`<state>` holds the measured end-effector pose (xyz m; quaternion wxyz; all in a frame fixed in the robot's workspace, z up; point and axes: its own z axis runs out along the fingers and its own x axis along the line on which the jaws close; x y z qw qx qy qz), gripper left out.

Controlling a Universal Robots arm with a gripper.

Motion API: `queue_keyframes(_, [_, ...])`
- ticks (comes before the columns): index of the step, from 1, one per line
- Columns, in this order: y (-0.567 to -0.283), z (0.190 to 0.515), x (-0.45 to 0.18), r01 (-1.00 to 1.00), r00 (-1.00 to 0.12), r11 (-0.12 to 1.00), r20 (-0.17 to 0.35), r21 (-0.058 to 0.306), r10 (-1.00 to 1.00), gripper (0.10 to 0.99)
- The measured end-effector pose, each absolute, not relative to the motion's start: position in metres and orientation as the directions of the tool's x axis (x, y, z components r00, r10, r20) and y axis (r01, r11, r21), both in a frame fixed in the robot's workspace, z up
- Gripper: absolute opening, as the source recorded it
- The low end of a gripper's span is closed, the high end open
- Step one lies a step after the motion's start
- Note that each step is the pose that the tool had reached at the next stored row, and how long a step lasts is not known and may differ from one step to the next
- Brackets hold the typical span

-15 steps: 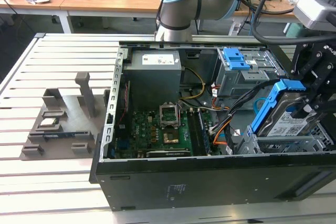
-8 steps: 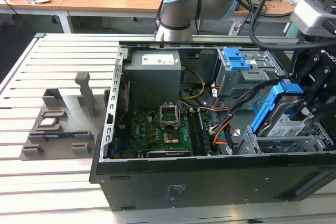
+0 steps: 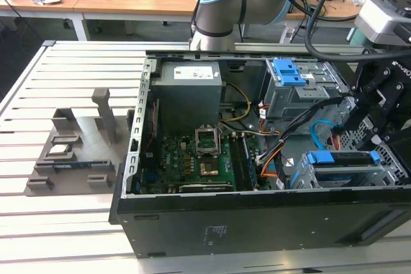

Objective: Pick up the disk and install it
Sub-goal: 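Insert the disk into the insertion slot, then insert the first disk wire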

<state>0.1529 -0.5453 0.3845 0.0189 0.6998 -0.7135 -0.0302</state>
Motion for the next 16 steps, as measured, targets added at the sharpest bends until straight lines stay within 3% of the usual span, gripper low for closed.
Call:
queue_keyframes(2, [-0.545,0.385,0.153,-0.997,-0.02,0.019,-0.015,0.069,-1.0,0.475])
queue_keyframes(6, [-0.545,0.384,0.153,-0.997,-0.02,0.019,-0.015,0.069,-1.0,0.227])
queue_keyframes(7, [-0.545,0.384,0.153,-0.997,-0.02,0.019,-0.015,0.069,-1.0,0.227])
queue_keyframes(9, [-0.545,0.384,0.153,-0.997,-0.02,0.019,-0.015,0.069,-1.0,0.106])
queue_keyframes(16, [-0.543,0.384,0.169,-0.997,-0.02,0.019,-0.013,0.069,-1.0,0.106])
